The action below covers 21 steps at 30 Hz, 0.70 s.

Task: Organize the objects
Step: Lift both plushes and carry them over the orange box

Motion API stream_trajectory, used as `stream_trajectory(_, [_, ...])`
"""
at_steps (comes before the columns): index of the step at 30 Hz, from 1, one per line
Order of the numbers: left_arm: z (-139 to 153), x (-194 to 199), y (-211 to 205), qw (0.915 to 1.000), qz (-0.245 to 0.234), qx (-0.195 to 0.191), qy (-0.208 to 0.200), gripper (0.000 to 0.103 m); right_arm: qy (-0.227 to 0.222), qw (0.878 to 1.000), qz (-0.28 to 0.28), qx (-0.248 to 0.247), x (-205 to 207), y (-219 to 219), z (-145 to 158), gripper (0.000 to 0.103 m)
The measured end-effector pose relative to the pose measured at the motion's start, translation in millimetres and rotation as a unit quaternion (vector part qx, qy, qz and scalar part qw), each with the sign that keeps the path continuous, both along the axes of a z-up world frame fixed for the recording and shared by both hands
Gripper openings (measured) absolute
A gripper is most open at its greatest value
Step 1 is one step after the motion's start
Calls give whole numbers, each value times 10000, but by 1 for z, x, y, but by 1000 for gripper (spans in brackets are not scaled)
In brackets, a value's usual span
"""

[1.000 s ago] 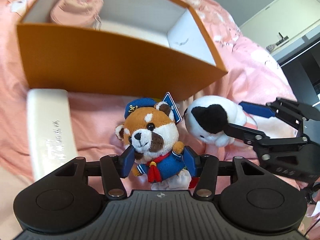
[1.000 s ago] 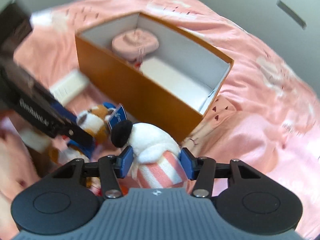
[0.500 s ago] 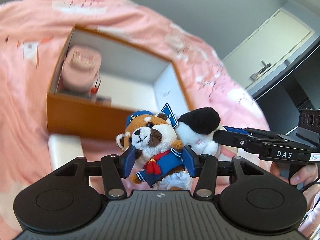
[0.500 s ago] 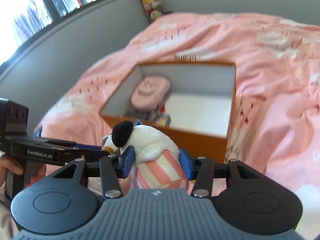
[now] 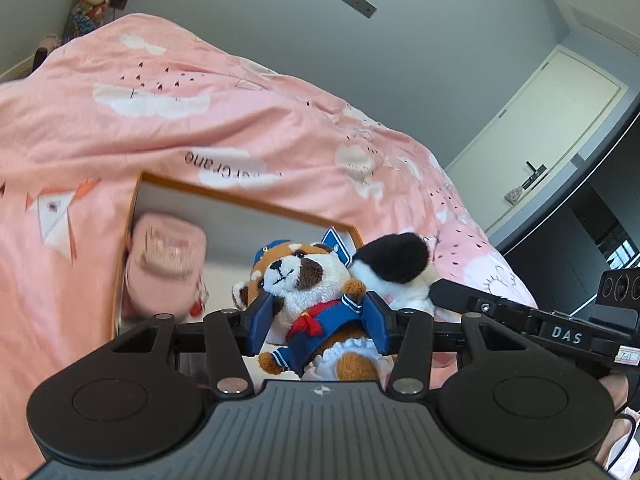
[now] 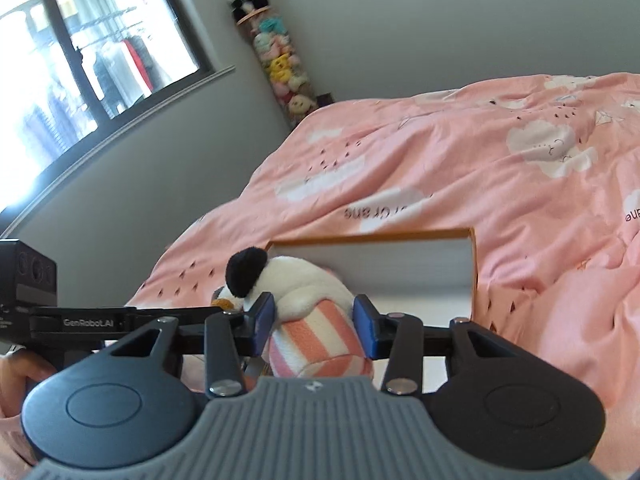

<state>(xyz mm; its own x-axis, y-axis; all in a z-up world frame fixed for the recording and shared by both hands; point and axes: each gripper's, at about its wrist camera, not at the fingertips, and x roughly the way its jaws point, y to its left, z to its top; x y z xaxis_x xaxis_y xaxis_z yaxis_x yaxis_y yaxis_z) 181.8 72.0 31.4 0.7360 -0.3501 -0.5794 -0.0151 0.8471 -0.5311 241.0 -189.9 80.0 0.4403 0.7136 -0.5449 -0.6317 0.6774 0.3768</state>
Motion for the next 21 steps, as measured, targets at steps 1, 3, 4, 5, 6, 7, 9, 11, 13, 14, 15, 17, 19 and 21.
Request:
stream_trajectory(1, [0, 7, 2, 10000, -4, 56, 9, 56, 21, 10000, -75, 20, 7, 4, -2, 45])
stream_trajectory(3, [-2, 26, 4, 9997, -42, 213, 84, 56, 121, 9996, -232, 74, 21, 12, -8, 45])
stream_trajectory(4, [-5, 34, 5, 9995, -61, 269, 126, 56, 158, 9993, -314, 89, 28, 17, -12, 45])
stream_trajectory(5, [-8, 44, 5, 9993, -97, 318, 197, 56, 190, 9989, -407, 101, 35, 21, -17, 45])
stream_trajectory(6, [-12, 53, 6, 9990, -135, 348, 253, 55, 245, 9984, -500, 114, 42, 25, -22, 44])
stream_trajectory(7, [-16, 62, 6, 9986, -175, 404, 296, 38, 299, 9977, -595, 109, 49, 28, -27, 44])
stream_trajectory(9, [-25, 79, 7, 9978, -455, 302, 369, 17, 422, 9957, -822, 30, 62, 35, -40, 29])
stream_trajectory(11, [-39, 97, 4, 9954, -799, 53, 533, 15, 772, 9927, -917, 146, 78, 36, -57, 0])
stream_trajectory(13, [-52, 112, -4, 9932, -759, 504, 721, 15, 1197, 9871, -1025, 278, 92, 39, -74, 0])
stream_trajectory(14, [-58, 116, -6, 9917, -780, 654, 784, 15, 1166, 9876, -1044, 122, 96, 45, -79, 0])
stream_trajectory(15, [-62, 119, -7, 9906, -803, 702, 855, 15, 1060, 9886, -1068, -40, 98, 50, -84, 0])
stream_trajectory(17, [-68, 118, -6, 9890, -824, 772, 956, 15, 1022, 9895, -988, -264, 102, 55, -93, 1])
stream_trajectory(19, [-73, 115, -3, 9883, -824, 817, 991, 16, 1051, 9896, -894, -409, 104, 55, -100, 5])
stream_trajectory(21, [-78, 114, 0, 9877, -859, 738, 1076, 24, 928, 9896, -825, -727, 105, 57, -106, 7])
